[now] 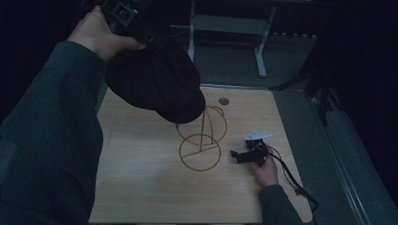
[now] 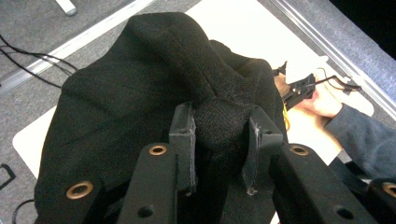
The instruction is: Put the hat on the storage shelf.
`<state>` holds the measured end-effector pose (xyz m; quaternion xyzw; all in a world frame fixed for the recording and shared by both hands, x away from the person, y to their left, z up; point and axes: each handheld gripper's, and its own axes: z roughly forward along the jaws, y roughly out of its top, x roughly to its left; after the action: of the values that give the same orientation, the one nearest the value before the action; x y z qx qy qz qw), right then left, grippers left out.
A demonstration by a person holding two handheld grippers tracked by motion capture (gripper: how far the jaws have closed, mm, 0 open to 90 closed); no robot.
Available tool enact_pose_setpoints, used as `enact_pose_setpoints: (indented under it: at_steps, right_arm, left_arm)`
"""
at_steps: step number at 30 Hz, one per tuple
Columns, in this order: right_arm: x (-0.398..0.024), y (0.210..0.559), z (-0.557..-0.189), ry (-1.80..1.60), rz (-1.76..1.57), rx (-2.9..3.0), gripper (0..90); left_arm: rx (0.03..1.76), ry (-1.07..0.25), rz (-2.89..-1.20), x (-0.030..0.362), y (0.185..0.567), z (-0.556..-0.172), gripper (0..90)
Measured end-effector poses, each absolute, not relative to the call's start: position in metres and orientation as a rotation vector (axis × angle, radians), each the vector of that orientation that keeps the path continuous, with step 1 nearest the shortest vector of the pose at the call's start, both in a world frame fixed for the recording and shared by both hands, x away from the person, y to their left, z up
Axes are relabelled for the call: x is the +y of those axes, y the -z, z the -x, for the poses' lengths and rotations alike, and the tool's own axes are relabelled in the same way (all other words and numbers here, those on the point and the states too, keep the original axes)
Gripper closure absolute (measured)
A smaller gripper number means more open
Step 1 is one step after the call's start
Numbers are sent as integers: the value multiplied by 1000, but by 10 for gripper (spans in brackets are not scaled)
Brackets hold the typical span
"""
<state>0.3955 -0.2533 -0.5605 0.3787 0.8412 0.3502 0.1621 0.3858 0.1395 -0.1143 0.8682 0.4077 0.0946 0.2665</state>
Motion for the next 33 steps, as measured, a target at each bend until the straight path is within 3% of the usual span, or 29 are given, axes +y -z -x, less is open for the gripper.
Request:
enact_pose_setpoints:
  at_steps: [33]
  right_arm:
    - [-253, 561, -395, -1000, -1081, 2401, 102]
  left_arm:
    - [999, -151, -2343, 84, 146, -402, 684]
